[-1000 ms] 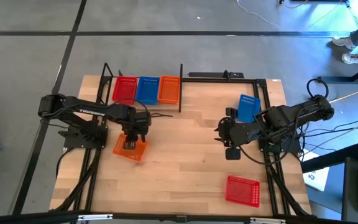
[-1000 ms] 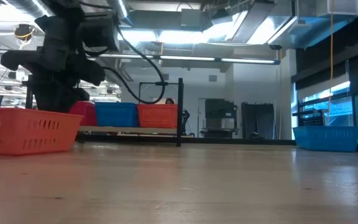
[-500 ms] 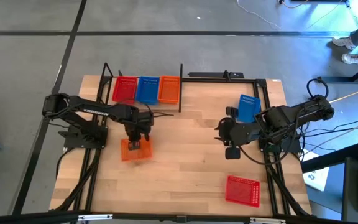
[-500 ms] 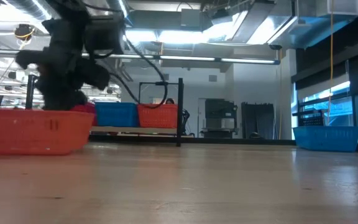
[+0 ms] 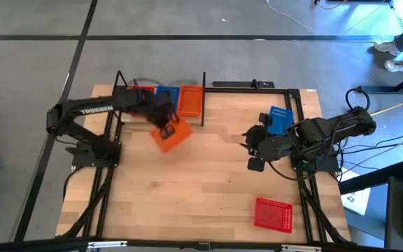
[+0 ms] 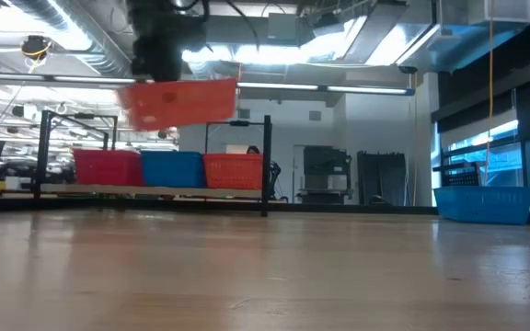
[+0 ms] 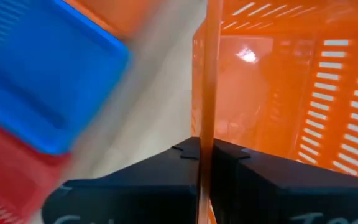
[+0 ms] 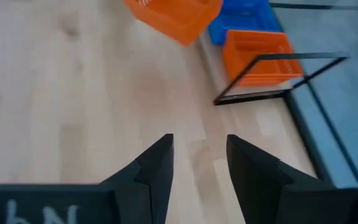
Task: Stack baskets on shelf by color
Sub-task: Stack the orange bin on the orange bins on the shelf
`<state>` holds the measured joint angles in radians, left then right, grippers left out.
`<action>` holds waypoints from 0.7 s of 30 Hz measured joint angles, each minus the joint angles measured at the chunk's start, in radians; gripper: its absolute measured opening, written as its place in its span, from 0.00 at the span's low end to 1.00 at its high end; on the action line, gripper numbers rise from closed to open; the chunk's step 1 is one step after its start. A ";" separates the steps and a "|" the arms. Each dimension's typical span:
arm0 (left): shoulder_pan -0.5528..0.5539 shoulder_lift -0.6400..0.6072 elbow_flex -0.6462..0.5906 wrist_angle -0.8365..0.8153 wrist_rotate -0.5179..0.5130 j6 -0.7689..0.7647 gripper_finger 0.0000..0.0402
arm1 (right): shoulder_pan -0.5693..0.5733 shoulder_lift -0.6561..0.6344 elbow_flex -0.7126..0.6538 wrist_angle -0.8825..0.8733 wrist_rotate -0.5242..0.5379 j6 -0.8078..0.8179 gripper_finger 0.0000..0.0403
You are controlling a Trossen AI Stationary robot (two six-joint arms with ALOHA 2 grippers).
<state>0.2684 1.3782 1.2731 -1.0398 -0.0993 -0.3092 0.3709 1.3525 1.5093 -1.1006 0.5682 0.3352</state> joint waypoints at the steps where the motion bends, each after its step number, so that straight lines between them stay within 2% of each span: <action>1: 0.026 0.000 0.032 -0.006 -0.018 -0.019 0.00 | -0.005 0.000 0.000 -0.002 0.017 0.005 0.37; 6: 0.217 0.000 0.157 -0.035 -0.040 -0.184 0.00 | -0.019 0.000 0.000 -0.002 0.137 0.000 0.37; 10: 0.364 0.013 0.189 -0.005 -0.028 -0.242 0.00 | -0.040 0.000 0.000 -0.002 0.157 -0.001 0.37; 13: 0.458 0.044 0.188 0.041 0.065 -0.291 0.00 | -0.056 0.000 0.000 -0.002 0.157 -0.008 0.37; 16: 0.517 0.098 0.188 0.121 0.213 -0.327 0.00 | -0.071 0.000 0.000 -0.001 0.157 -0.033 0.37; 18: 0.533 0.136 0.187 0.161 0.294 -0.348 0.00 | -0.079 0.000 0.000 -0.001 0.157 -0.053 0.37; 21: 0.534 0.200 0.188 0.210 0.359 -0.368 0.00 | -0.089 0.000 0.000 -0.001 0.156 -0.071 0.37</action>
<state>0.8028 1.5777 1.4612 -0.8296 0.2598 -0.6776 0.2817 1.3525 1.5093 -1.1015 0.7246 0.2644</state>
